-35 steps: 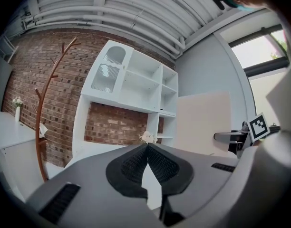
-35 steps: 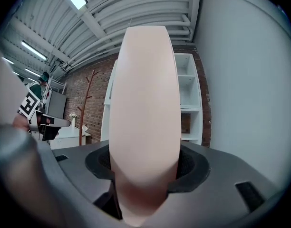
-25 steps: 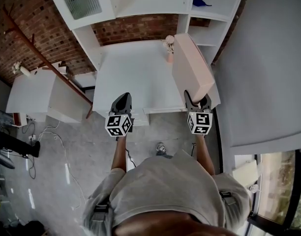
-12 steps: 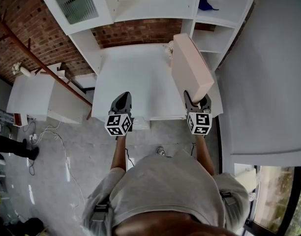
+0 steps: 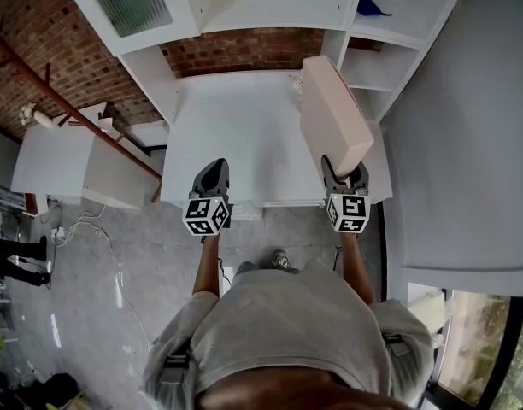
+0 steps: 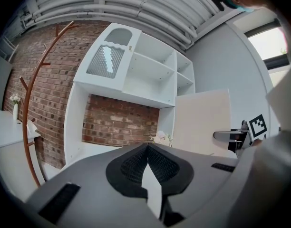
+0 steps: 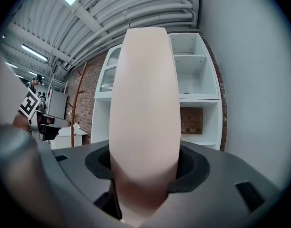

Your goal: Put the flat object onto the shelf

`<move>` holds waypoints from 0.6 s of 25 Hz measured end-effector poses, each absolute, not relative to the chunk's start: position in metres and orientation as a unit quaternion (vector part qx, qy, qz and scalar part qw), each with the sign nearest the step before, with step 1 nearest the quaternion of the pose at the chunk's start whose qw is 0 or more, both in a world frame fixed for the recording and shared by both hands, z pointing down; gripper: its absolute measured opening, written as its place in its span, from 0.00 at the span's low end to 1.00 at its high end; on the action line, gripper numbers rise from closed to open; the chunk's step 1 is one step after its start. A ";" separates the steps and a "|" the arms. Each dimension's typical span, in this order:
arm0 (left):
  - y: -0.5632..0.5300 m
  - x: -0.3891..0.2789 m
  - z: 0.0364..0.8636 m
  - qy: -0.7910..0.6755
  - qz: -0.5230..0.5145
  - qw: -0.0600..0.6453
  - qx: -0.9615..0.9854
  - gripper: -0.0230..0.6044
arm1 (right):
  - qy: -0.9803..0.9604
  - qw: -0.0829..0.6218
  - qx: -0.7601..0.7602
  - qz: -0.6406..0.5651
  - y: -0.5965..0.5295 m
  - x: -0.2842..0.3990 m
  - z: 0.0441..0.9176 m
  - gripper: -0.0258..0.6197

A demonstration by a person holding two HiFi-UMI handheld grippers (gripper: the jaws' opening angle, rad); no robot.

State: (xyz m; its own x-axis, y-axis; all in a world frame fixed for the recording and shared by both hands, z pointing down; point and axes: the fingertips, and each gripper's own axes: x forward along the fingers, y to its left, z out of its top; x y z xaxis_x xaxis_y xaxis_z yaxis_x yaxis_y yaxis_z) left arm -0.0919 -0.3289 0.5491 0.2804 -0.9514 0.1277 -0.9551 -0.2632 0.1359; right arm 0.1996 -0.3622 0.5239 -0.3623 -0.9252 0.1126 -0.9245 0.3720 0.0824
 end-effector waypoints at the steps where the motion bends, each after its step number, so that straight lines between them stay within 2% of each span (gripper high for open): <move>1: -0.330 -0.094 0.550 -0.599 0.010 0.094 0.795 0.06 | -0.824 0.071 0.562 -0.002 -0.362 0.197 0.524 0.48; 15: -0.353 -0.145 0.544 -0.565 0.005 0.091 0.820 0.06 | -0.798 0.080 0.597 -0.001 -0.359 0.151 0.524 0.48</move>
State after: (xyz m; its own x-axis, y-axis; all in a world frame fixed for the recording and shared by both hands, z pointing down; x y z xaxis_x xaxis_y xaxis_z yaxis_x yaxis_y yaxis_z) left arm -0.1454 -0.3533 0.5437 0.3615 -0.9257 0.1112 -0.9275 -0.3449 0.1442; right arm 0.1512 -0.3594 0.5238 -0.2746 -0.9532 0.1264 -0.9530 0.2873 0.0958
